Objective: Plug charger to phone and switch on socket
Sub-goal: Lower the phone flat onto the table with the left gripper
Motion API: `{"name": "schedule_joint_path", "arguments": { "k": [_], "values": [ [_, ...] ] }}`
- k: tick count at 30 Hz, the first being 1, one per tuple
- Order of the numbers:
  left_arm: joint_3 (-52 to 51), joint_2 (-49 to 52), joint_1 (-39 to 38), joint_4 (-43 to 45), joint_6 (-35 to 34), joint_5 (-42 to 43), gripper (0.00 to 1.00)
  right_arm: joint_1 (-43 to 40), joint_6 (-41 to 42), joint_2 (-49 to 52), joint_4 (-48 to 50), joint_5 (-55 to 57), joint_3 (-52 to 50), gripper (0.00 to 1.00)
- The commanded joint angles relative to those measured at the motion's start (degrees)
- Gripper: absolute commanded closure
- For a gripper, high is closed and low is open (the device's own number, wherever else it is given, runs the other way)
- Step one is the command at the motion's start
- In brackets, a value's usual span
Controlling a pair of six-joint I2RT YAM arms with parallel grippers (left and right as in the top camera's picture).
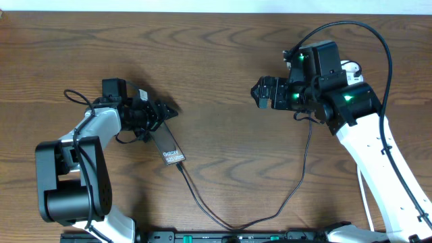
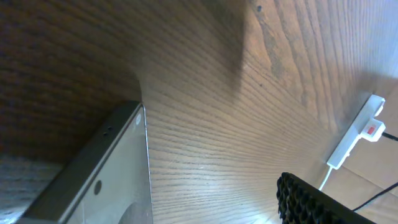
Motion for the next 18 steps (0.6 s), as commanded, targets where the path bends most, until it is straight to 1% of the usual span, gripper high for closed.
{"name": "schedule_joint_path", "arguments": {
  "k": [1, 6, 9, 18],
  "values": [
    [-3.65, 4.39, 0.44, -2.84, 0.83, -15.56, 0.17, -0.17, -0.76, -0.74, -0.11, 0.04, 1.07, 0.01],
    [-3.65, 4.39, 0.44, -5.33, 0.83, -19.93, 0.10, -0.17, -0.76, -0.74, -0.11, 0.04, 1.07, 0.01],
    [-3.65, 4.39, 0.44, -5.97, 0.90, -21.07, 0.07, -0.17, -0.76, -0.74, -0.09, 0.04, 1.07, 0.01],
    [-3.65, 4.39, 0.44, -6.34, 0.90, -21.42, 0.04, -0.17, -0.76, -0.74, -0.11, 0.04, 1.05, 0.01]
  ]
}}
